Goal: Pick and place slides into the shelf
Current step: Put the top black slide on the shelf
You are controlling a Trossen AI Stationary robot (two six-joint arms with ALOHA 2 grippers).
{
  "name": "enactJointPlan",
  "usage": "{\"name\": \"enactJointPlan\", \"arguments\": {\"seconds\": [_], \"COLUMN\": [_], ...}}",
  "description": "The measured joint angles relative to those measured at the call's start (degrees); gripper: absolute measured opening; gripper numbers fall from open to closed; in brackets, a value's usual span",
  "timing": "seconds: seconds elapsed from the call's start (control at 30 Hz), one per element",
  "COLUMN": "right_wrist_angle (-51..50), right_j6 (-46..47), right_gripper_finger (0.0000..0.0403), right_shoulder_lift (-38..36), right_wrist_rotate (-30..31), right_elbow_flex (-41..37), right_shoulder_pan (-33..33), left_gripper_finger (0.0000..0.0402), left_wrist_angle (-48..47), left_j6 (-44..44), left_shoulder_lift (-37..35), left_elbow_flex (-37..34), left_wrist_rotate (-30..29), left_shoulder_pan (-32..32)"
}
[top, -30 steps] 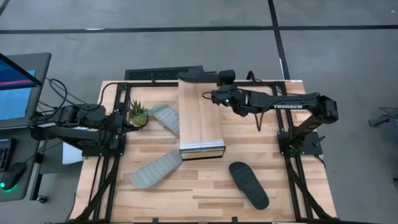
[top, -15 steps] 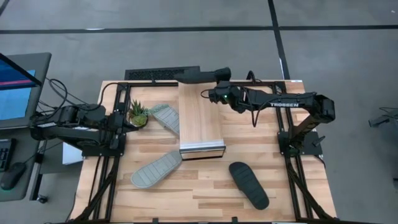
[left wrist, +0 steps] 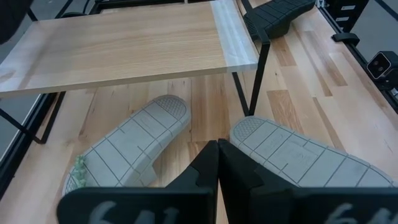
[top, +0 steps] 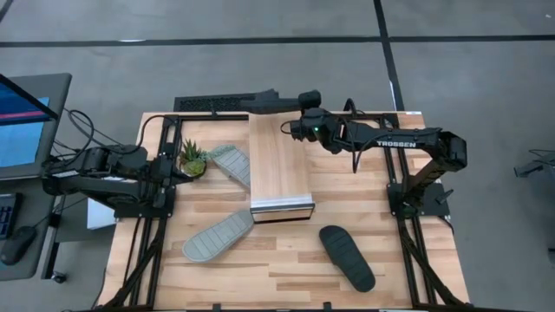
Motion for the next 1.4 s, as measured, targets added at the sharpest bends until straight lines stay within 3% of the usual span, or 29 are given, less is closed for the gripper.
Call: {"name": "enactJointPlan", "arguments": {"seconds": [1.4], "right_wrist_angle": [3.4], "right_j6": [-1.9], "right_gripper_finger": [0.0000], "right_shoulder_lift": [3.7], "right_wrist_rotate": [-6.1], "right_elbow_flex": [0.0], "right_shoulder_pan": [-4.6], "left_gripper_finger": [0.0000], "left_wrist_angle": [0.0], "left_j6": [0.0], "left_shoulder_lift": [0.0], "left_elbow_flex": [0.0], "left_wrist_rotate": [0.0], "left_shoulder_pan": [0.0]}}
